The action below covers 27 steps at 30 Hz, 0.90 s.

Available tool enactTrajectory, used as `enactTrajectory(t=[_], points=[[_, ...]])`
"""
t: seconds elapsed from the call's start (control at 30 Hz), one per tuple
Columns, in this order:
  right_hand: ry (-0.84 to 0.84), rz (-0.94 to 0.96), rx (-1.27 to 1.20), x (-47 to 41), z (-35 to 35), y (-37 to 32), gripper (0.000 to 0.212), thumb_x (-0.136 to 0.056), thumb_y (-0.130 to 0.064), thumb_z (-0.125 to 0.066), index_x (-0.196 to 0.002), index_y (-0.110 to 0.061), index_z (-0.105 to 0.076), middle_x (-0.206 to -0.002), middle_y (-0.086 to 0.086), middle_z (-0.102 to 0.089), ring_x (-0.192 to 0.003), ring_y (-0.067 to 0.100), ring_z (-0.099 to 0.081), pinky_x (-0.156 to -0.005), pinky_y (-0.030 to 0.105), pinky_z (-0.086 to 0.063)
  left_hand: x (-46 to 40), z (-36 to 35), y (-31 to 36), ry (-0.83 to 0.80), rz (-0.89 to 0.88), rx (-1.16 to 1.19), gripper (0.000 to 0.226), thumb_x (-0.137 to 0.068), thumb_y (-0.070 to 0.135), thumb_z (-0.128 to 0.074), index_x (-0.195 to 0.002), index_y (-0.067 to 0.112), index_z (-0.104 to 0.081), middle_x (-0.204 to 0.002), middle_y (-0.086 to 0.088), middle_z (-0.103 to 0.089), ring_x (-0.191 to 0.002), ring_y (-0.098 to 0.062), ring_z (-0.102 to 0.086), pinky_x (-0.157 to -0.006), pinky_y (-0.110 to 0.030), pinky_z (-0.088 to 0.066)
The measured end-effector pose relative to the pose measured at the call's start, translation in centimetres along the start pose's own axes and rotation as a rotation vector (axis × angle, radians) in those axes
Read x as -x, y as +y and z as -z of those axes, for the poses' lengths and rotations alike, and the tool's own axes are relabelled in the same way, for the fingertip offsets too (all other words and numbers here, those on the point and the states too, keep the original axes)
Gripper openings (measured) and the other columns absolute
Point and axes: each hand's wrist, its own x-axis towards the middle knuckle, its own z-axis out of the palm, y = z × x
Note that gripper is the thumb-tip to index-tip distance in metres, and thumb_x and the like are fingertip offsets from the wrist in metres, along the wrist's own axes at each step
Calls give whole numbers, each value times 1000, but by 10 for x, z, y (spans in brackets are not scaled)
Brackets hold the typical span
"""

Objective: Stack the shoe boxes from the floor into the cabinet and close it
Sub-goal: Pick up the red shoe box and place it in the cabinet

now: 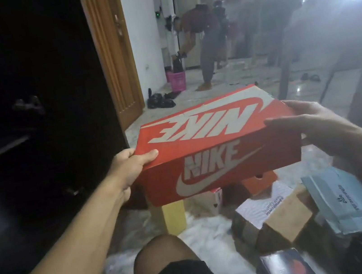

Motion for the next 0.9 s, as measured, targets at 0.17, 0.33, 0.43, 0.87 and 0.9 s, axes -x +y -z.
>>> enactTrajectory(t=[0.17, 0.33, 0.43, 0.87, 0.9], points=[[-139, 80, 37, -31, -66, -15, 46, -81, -26, -77, -124, -24, -61, -111, -4, -70, -104, 18, -68, -86, 34, -55, 10, 69, 4, 44, -59, -30, 83, -37, 54, -91, -108, 16, -68, -101, -1, -74, -99, -19, -68, -88, -35, -51], [-269, 129, 56, -53, -126, -21, 43, -82, -24, -77, -121, -17, -63, -108, -3, -71, -103, 17, -68, -84, 29, -54, 19, 128, -8, 100, -48, -78, 103, -9, 58, -91, -100, 16, -67, -98, -1, -75, -96, -15, -68, -76, -25, -48], [-338, 143, 73, -61, -166, -23, 56, -76, -31, -80, -124, -11, -62, -103, -1, -71, -90, 15, -70, -70, 25, -55, 24, 163, -20, 163, -10, -108, 101, -2, 56, -91, -92, 17, -67, -88, 3, -76, -90, -12, -69, -77, -25, -50], [-543, 202, 339, -102, -350, -25, 67, -69, -62, -74, -129, -35, -61, -126, -4, -61, -109, 20, -60, -96, 37, -52, 20, 269, -92, 453, 162, -61, 125, -23, 37, -91, -138, 11, -50, -122, -12, -65, -95, -16, -66, -73, -22, -49], [-569, 212, 345, -105, -362, -24, 71, -68, -63, -75, -131, -34, -60, -126, -4, -61, -108, 19, -61, -94, 35, -52, 19, 276, -99, 472, 174, -70, 126, -21, 40, -92, -137, 11, -52, -122, -13, -65, -98, -18, -66, -76, -22, -49]])
